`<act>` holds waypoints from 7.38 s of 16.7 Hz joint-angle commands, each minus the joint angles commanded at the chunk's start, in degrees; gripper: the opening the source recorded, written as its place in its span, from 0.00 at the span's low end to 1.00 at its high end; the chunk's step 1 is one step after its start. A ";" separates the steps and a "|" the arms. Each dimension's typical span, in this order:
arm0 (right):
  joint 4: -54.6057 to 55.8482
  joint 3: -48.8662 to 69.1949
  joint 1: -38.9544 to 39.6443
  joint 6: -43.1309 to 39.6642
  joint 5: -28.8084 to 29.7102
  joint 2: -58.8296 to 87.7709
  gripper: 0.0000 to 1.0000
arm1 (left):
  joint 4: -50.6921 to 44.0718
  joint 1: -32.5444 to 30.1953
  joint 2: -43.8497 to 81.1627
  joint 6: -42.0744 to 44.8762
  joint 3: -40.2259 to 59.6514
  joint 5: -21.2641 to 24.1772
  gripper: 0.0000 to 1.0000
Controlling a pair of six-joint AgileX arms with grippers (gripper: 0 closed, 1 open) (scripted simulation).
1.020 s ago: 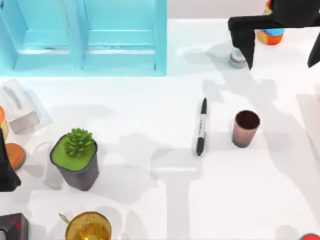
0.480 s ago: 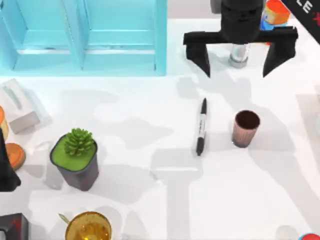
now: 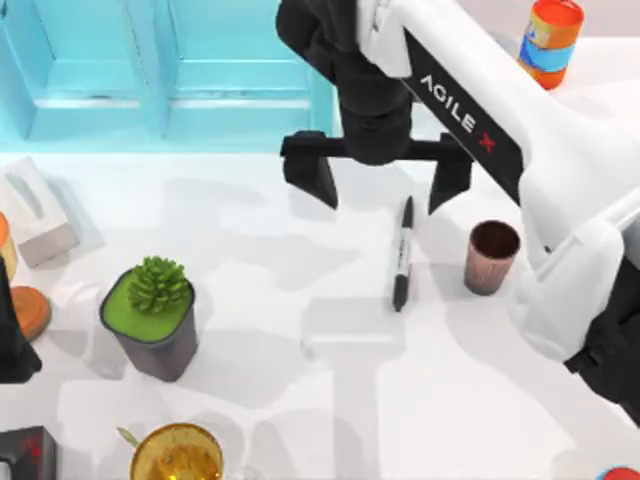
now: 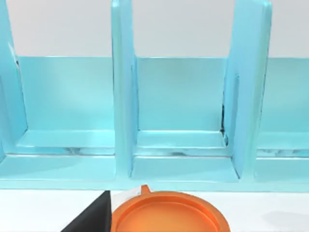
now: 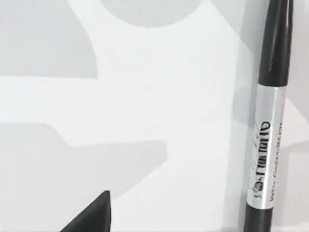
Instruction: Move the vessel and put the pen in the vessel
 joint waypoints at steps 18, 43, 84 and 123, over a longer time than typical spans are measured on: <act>13.47 -15.12 -0.19 -0.21 0.00 -1.58 1.00 | 0.00 0.00 0.00 0.00 0.00 0.00 1.00; 32.82 -43.55 -1.36 -1.44 0.05 -10.82 0.77 | 0.00 0.00 0.00 0.00 0.00 0.00 1.00; 27.09 -59.87 7.44 7.87 -2.54 -37.56 0.00 | 0.00 0.00 0.00 0.00 0.00 0.00 1.00; 167.19 -131.41 20.34 -51.90 64.98 -69.06 0.00 | 0.00 0.00 0.00 0.00 0.00 0.00 1.00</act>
